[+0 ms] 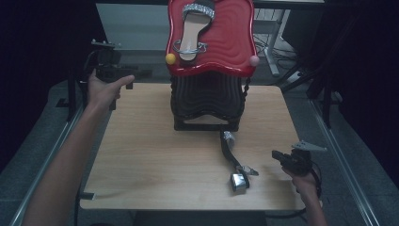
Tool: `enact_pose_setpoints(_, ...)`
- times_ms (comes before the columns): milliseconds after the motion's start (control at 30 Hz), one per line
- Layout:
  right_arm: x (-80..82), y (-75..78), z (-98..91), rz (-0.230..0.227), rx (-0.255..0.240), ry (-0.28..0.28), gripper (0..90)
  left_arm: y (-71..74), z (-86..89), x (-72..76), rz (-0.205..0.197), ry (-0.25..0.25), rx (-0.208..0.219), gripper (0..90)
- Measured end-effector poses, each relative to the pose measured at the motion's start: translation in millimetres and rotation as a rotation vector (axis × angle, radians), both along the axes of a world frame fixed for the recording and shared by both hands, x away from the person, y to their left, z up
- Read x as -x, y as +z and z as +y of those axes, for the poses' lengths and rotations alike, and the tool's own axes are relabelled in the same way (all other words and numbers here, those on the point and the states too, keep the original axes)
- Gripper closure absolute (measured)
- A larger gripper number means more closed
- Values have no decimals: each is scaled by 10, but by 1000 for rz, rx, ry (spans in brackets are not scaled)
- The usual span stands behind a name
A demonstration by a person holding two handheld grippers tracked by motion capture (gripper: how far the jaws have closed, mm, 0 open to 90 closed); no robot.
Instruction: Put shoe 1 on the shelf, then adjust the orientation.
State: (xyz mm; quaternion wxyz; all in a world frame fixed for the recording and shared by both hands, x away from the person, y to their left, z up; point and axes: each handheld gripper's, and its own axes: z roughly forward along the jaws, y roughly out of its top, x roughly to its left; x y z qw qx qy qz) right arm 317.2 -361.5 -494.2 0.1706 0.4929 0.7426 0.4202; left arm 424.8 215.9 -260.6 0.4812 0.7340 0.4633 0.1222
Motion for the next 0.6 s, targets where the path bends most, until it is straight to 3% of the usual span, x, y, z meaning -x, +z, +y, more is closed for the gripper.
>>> enact_pose_setpoints(233, -14, 24, 71, 6, -11, 45, 900, -95, 62, 47, 4, 9, 6, 303)
enact_pose_setpoints(400, -90, 119, 278, 6, 28, 127, 900, -229, 81, 57, 21, 9, 8, 304)
enact_pose_setpoints(567, -147, 182, 432, 12, 36, 183, 900, -360, 71, 52, 36, -1, 8, 304)
enact_pose_setpoints(600, -164, 195, 522, 23, 40, 215, 900, -374, 63, 58, 37, -4, 3, 304)
